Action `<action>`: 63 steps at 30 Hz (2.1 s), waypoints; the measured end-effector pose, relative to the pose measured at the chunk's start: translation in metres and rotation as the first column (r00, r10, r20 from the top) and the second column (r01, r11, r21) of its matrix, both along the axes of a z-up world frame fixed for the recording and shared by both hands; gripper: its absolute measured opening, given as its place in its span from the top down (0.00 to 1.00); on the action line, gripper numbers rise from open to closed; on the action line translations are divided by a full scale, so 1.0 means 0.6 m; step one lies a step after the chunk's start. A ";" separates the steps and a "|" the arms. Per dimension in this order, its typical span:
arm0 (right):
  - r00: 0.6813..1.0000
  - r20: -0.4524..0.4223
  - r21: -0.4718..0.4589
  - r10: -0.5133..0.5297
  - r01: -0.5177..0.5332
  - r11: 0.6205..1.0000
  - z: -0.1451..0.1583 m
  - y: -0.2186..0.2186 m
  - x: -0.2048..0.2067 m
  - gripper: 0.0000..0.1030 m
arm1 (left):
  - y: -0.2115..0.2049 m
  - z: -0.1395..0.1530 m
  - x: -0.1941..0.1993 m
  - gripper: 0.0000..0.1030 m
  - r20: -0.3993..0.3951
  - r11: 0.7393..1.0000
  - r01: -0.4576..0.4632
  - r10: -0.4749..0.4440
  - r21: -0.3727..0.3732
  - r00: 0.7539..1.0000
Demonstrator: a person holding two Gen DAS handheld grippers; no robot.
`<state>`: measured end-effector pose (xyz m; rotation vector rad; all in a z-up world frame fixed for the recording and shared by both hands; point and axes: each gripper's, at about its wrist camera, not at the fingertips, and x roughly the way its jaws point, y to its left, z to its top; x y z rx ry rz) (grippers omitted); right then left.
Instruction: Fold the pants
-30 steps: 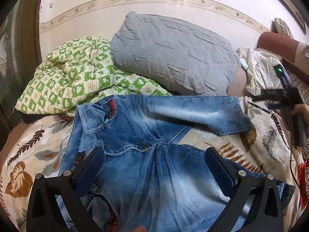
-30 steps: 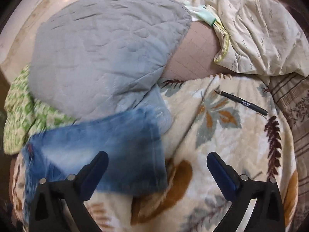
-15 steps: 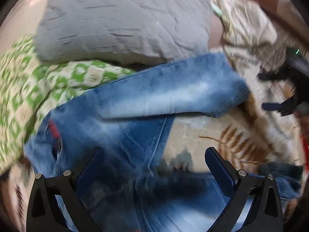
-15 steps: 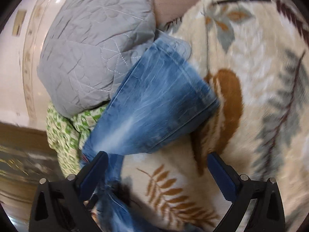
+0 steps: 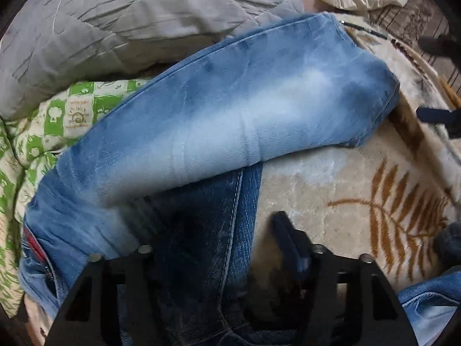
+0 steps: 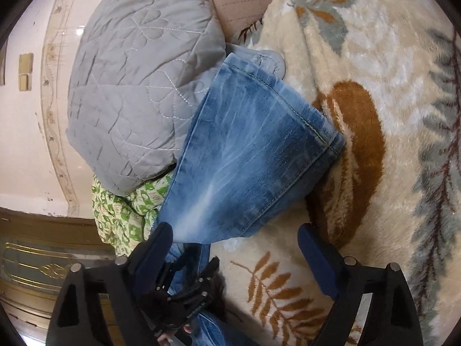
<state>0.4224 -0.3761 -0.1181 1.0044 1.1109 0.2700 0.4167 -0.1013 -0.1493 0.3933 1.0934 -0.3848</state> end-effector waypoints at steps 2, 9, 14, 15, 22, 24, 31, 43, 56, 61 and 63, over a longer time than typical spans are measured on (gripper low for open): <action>1.000 -0.024 -0.004 -0.002 0.002 1.000 -0.012 0.007 0.004 0.17 | -0.001 0.006 -0.006 0.81 0.008 1.000 0.014 -0.014 0.008 1.000; 0.992 -0.011 -0.029 -0.124 0.124 0.992 -0.042 0.003 0.021 0.52 | 0.020 0.017 -0.013 0.95 -0.027 0.999 0.024 -0.024 -0.027 0.999; 0.987 0.081 -0.064 -0.140 0.145 0.987 -0.029 -0.013 0.024 0.92 | 0.045 0.033 -0.027 0.98 -0.015 0.996 0.073 -0.074 -0.055 0.997; 0.986 0.094 -0.064 -0.139 0.146 0.987 -0.022 -0.016 0.022 0.92 | 0.050 0.037 -0.035 0.98 -0.012 0.995 0.087 -0.088 -0.056 0.996; 0.973 0.206 -0.113 -0.109 0.134 0.984 0.071 -0.043 0.005 0.94 | 0.091 0.093 -0.083 0.98 0.007 0.979 0.181 -0.182 -0.089 0.983; 0.969 0.226 -0.156 -0.097 0.134 0.979 0.099 -0.059 -0.010 0.94 | 0.092 0.107 -0.107 0.98 -0.003 0.969 0.227 -0.228 -0.099 0.974; 0.983 0.116 -0.220 -0.142 0.165 0.962 0.057 -0.139 -0.067 0.97 | 0.064 0.083 -0.136 0.98 -0.086 0.950 0.307 -0.311 -0.052 0.947; 0.999 -0.014 -0.135 -0.050 0.048 0.990 0.001 -0.102 -0.065 0.85 | 0.064 0.058 -0.141 0.93 -0.102 0.962 0.270 -0.273 -0.044 0.957; 0.947 0.309 -0.264 0.084 0.001 0.965 0.143 -0.105 -0.261 0.00 | 0.117 0.212 -0.297 0.00 0.196 0.938 0.048 0.021 -0.343 0.980; 0.947 0.253 -0.497 0.198 -0.048 0.866 0.145 -0.081 -0.374 0.00 | 0.085 0.170 -0.387 0.00 0.192 0.947 -0.093 0.157 -0.307 0.969; 0.946 0.241 -0.518 0.216 -0.063 0.853 0.132 -0.079 -0.406 0.00 | 0.082 0.156 -0.413 0.00 0.159 0.933 -0.131 0.193 -0.335 0.968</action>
